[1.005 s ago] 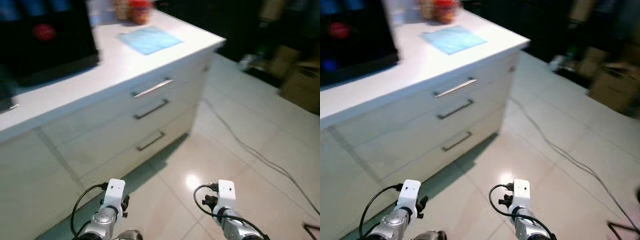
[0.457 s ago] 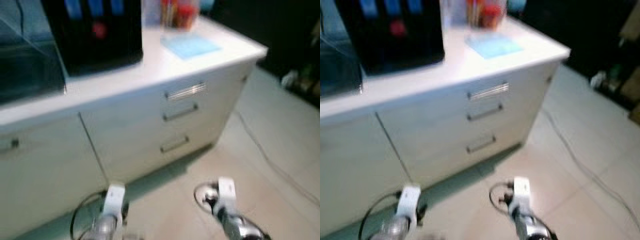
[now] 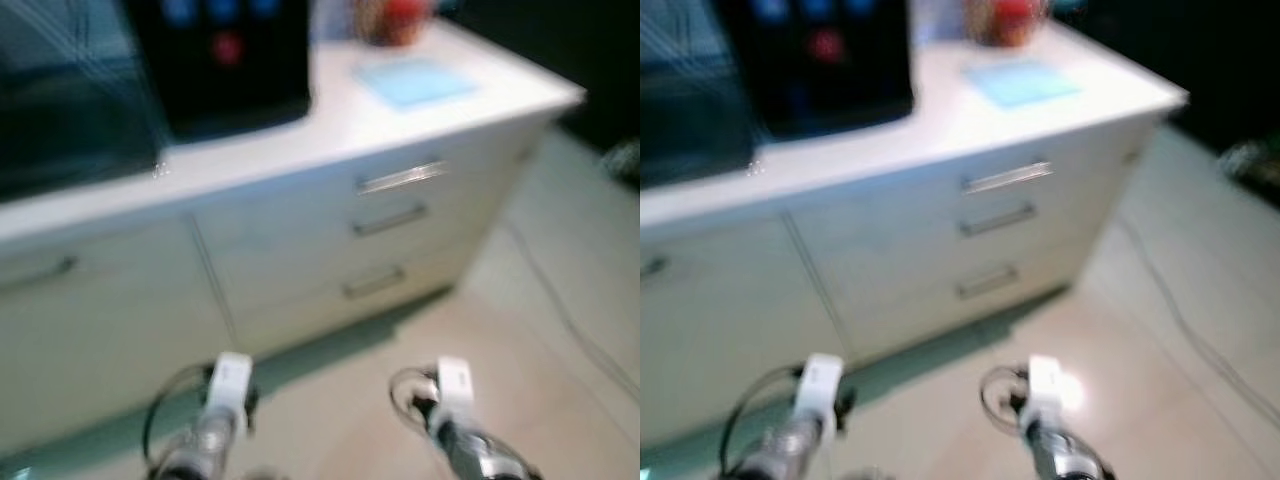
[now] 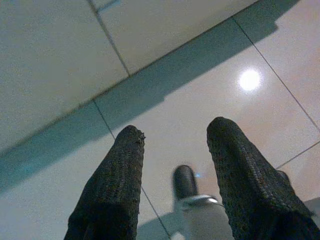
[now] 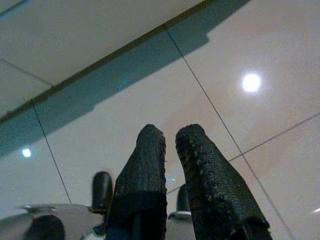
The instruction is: Kitchen organization
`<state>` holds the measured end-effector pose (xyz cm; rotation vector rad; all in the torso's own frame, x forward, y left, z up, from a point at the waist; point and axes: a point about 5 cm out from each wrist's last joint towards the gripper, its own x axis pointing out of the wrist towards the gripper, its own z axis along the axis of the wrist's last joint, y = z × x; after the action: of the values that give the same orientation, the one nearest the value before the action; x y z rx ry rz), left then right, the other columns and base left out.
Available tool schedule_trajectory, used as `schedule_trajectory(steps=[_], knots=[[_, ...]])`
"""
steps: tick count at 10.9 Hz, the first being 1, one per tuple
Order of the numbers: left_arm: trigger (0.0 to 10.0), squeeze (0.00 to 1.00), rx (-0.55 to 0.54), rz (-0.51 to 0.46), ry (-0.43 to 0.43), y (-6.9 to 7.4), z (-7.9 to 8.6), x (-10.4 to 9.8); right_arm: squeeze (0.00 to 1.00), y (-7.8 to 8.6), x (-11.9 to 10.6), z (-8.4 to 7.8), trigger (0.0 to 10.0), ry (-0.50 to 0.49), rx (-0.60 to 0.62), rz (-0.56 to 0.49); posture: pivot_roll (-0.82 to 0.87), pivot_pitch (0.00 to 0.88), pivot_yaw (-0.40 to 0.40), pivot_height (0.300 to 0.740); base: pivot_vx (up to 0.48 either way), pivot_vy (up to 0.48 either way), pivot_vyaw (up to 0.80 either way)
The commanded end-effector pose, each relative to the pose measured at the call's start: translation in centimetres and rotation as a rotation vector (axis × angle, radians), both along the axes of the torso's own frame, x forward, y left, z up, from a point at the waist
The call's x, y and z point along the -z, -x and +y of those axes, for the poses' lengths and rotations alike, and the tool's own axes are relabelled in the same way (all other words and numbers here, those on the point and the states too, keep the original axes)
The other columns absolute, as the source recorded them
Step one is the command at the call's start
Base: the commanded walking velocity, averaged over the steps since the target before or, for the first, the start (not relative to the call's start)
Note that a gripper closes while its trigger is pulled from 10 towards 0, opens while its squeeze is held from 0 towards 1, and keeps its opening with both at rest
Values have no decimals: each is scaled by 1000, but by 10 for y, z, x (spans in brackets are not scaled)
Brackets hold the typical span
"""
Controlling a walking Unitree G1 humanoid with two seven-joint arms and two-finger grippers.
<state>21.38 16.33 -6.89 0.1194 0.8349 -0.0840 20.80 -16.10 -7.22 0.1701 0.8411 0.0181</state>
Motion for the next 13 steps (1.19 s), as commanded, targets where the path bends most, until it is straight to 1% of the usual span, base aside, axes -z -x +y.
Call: schedule_trajectory(steps=[1,10,13], knots=[[10000,0,-8,15,-24,4,7,2,0,-3,-1,4,10000,-15,-7,-7,3,31,-19,740,0,0,800],[10000,0,-20,21,-33,4,11,2,0,-3,-2,5,10000,-24,-5,-9,15,46,-22,740,0,0,800],[10000,0,-35,7,-16,1,11,0,0,-4,-2,5,10000,-25,-6,-11,16,47,-24,740,0,0,800]])
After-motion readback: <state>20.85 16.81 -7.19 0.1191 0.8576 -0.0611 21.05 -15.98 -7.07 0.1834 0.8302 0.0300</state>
